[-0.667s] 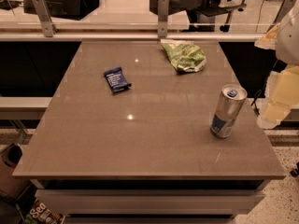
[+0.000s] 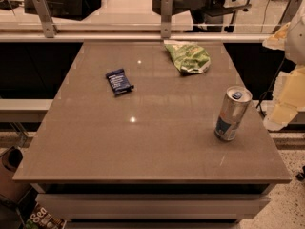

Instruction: Knock redbull can over

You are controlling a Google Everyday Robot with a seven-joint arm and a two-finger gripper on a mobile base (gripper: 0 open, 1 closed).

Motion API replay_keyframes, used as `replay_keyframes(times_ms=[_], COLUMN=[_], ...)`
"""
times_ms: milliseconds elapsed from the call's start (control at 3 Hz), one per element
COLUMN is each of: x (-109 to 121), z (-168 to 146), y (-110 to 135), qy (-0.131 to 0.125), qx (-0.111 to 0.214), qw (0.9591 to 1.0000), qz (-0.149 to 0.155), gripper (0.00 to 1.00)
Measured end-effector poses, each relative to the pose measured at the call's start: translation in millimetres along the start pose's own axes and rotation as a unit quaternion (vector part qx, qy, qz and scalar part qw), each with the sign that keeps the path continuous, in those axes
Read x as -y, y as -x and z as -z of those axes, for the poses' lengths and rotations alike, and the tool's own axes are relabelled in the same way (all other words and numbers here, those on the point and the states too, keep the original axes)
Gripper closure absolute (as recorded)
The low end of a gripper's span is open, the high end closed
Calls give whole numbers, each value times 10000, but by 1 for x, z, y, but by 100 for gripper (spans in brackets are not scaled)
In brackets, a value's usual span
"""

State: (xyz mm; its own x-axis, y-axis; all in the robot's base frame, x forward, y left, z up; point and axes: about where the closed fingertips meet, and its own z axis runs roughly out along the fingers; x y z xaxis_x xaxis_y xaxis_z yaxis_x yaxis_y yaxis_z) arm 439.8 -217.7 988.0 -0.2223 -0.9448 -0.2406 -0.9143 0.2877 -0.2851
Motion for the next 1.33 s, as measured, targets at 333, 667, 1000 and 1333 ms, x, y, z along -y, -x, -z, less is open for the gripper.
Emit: replay_keyframes(times_ms=[333, 667, 1000, 1333], x=[7, 15, 21, 26], z=[1, 0, -9, -21], y=[-12, -26, -36, -35], qy=[-41, -72, -78, -37], qx=[312, 868, 1535, 2255], qw=[9993, 9955, 9867, 9723], qz=[-201, -386, -526, -615], gripper=[0, 0, 0, 0])
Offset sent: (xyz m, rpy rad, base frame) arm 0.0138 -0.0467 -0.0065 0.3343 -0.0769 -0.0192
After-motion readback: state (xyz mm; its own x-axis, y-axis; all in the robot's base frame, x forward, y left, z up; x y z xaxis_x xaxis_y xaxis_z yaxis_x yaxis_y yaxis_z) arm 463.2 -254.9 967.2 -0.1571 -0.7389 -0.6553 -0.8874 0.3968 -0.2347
